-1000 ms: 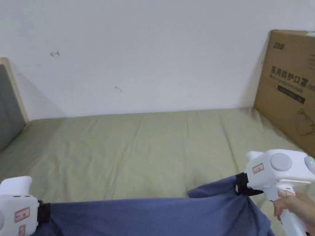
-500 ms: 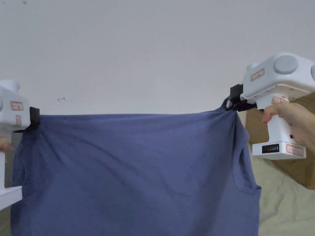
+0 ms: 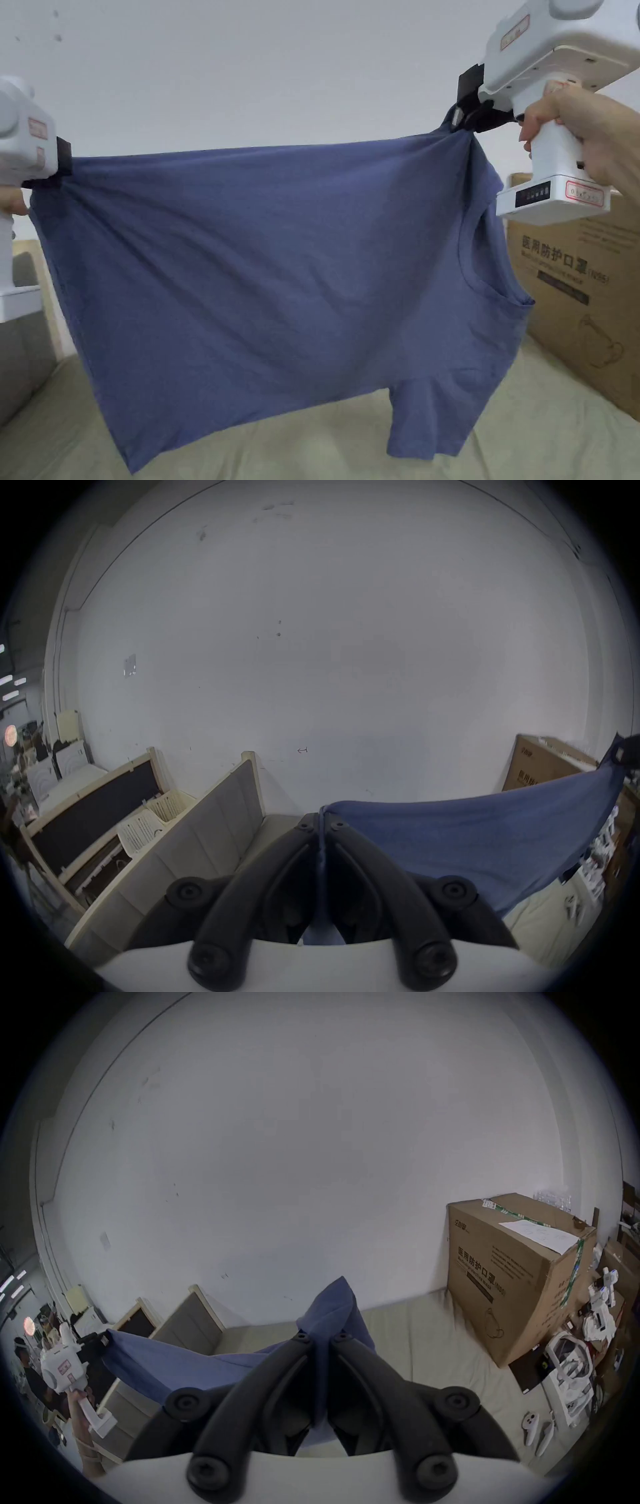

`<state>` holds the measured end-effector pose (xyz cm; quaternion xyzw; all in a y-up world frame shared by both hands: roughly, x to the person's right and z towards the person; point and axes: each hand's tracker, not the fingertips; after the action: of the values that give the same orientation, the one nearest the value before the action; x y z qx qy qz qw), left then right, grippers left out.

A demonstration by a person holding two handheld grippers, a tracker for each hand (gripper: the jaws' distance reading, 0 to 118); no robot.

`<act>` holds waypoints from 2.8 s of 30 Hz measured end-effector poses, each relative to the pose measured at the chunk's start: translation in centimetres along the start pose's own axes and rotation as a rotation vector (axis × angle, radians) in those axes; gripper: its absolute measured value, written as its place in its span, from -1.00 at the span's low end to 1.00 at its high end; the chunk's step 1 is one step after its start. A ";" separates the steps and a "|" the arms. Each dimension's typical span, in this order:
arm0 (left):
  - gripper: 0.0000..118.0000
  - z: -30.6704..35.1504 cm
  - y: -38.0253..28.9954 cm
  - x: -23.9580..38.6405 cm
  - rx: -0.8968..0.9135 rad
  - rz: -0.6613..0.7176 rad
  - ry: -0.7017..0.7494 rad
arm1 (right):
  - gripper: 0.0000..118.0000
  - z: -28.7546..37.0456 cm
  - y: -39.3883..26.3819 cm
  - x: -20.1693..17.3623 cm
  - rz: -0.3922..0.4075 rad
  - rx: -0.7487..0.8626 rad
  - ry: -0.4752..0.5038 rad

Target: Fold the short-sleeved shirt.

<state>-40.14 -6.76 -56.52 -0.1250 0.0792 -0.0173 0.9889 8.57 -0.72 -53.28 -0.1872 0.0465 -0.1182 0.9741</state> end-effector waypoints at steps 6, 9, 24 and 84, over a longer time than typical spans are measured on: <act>-0.99 -5.9 -9.4 1.9 -0.161 -0.007 -0.011 | -0.94 -8.1 -8.5 3.5 -0.056 -0.176 -0.056; -0.99 -9.9 -16.7 3.5 -0.292 -0.027 -0.020 | -0.94 -15.0 -13.4 8.0 -0.080 -0.293 -0.111; -0.99 -14.8 -43.5 5.1 -0.678 -0.035 -0.034 | -0.94 -26.6 -39.2 20.2 -0.218 -0.678 -0.219; 0.41 -22.0 -44.6 3.8 -0.772 0.082 -0.091 | -0.99 -7.1 -50.7 11.0 -0.085 -0.544 -0.028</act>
<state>-40.60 -55.53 -66.99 -0.4850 0.0409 0.0591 0.8715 7.48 -51.68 -41.29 -0.4452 0.0550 -0.1397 0.8827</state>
